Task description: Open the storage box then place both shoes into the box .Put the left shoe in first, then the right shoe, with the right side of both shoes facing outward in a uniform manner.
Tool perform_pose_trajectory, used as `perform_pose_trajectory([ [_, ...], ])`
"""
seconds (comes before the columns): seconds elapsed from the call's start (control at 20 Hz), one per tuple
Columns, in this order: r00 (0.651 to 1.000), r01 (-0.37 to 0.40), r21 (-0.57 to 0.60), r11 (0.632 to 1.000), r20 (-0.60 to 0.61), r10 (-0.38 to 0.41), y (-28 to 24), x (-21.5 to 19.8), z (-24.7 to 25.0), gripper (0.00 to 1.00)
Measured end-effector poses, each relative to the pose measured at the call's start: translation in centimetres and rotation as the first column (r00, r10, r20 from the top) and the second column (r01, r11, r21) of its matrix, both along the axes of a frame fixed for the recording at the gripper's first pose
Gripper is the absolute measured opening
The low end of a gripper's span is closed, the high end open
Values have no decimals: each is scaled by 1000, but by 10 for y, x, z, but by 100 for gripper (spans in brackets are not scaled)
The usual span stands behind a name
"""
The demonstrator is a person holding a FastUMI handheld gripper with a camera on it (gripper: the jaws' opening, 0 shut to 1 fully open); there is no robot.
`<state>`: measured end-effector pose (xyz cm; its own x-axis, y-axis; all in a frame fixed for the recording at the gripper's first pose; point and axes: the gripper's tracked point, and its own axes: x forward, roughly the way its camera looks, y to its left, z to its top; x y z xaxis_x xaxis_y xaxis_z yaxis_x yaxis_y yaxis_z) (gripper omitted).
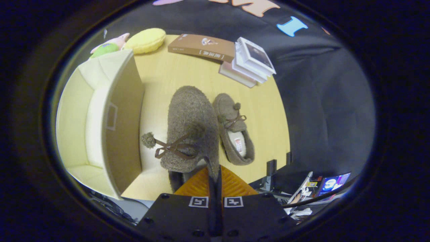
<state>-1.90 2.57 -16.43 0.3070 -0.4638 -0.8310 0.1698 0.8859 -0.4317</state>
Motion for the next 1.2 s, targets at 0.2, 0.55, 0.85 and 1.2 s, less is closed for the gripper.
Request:
perform_pose_trajectory([
  [0.2,999,24,-40,999,40,-22,21,-6,51,3],
  [0.55,997,-28,37,999,76,25,116,10,93,3],
  [0.85,997,-67,178,982,58,57,198,39,61,3],
  [1.2,992,-98,231,968,-50,113,236,63,-21,3],
])
